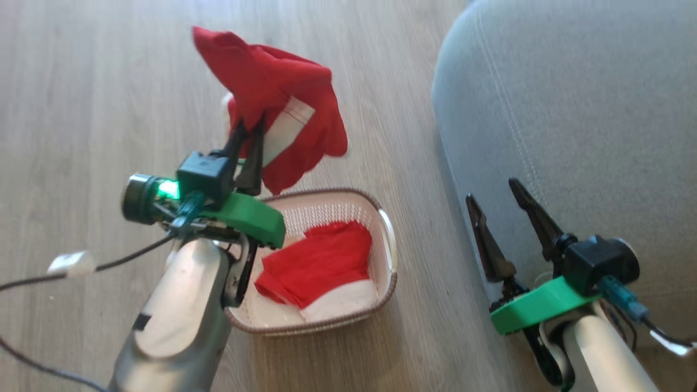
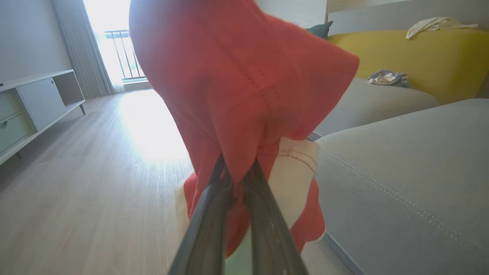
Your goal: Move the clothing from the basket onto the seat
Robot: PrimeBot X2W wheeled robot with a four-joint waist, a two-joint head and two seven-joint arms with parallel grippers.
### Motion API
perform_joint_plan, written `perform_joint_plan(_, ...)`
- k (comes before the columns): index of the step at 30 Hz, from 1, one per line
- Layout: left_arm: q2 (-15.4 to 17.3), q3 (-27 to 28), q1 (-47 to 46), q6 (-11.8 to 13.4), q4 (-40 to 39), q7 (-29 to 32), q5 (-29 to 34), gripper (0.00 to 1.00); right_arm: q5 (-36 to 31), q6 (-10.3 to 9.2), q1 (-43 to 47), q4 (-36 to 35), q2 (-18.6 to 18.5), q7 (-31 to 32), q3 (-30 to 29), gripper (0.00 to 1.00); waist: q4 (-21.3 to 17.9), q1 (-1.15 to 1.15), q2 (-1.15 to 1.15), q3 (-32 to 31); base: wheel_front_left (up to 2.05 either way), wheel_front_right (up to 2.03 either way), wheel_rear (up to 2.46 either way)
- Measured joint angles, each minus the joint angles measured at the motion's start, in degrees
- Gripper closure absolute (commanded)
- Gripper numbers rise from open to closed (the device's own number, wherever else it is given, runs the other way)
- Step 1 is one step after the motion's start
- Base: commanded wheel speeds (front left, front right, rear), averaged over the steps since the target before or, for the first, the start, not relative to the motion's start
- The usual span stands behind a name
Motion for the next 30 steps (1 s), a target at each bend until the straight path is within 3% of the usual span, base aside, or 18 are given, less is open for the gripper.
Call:
perform_joint_plan(11,-0.5,7.7,3.3,-2.8,-19.8,-0.1,3.7,1.0,-0.7,0.0,1.9,0.1,0.8,0.0,-1.0,0.0,1.5,0.0,0.0,-4.8,0.0,0.0,0.0)
perform_joint_plan(15,-1.0,8.0,3.8,-4.0,-23.1,-0.3,4.2,1.0,-0.8,0.0,2.0,0.1,1.2,0.0,-1.1,0.0,1.9,0.0,0.0,-5.3,0.0,0.0,0.0)
perform_joint_plan(30,-1.4,-2.5,8.5,-9.1,-22.5,-0.3,5.3,1.0,-2.1,0.0,3.9,0.0,1.2,0.0,-1.3,0.0,3.4,0.0,0.0,-5.7,0.0,0.0,0.0)
